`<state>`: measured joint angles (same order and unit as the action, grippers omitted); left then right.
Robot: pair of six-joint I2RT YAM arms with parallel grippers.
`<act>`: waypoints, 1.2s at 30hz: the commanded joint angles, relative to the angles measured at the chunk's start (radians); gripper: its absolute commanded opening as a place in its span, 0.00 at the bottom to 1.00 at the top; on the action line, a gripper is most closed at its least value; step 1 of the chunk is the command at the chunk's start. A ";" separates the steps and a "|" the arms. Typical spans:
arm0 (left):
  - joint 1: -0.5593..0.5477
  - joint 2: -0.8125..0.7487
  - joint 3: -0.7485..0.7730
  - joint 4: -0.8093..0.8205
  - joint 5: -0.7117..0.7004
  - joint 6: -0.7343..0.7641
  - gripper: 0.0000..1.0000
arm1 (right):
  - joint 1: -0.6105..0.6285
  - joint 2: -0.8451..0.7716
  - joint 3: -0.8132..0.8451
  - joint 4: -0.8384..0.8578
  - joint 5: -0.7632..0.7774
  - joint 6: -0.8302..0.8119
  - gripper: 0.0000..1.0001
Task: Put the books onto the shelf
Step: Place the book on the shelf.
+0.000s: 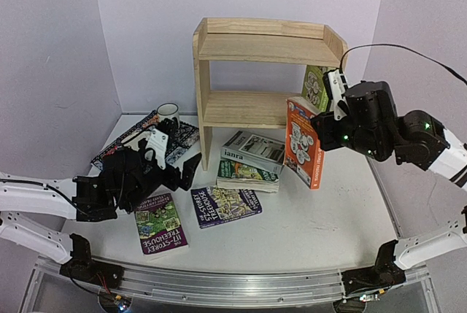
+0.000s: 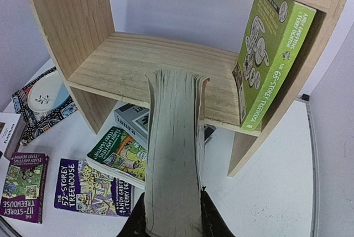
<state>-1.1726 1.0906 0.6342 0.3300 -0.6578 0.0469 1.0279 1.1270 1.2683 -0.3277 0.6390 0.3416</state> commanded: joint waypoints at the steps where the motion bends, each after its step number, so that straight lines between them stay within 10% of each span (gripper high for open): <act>1: 0.078 -0.049 0.019 -0.090 0.136 -0.194 1.00 | -0.003 -0.064 -0.025 0.130 0.056 -0.081 0.00; 36: 0.137 0.085 0.094 -0.218 0.167 -0.276 1.00 | -0.015 0.076 0.062 0.495 0.193 -0.269 0.00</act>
<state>-1.0393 1.1699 0.6815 0.1062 -0.4747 -0.2180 1.0238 1.2120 1.2655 0.0328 0.7760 0.1008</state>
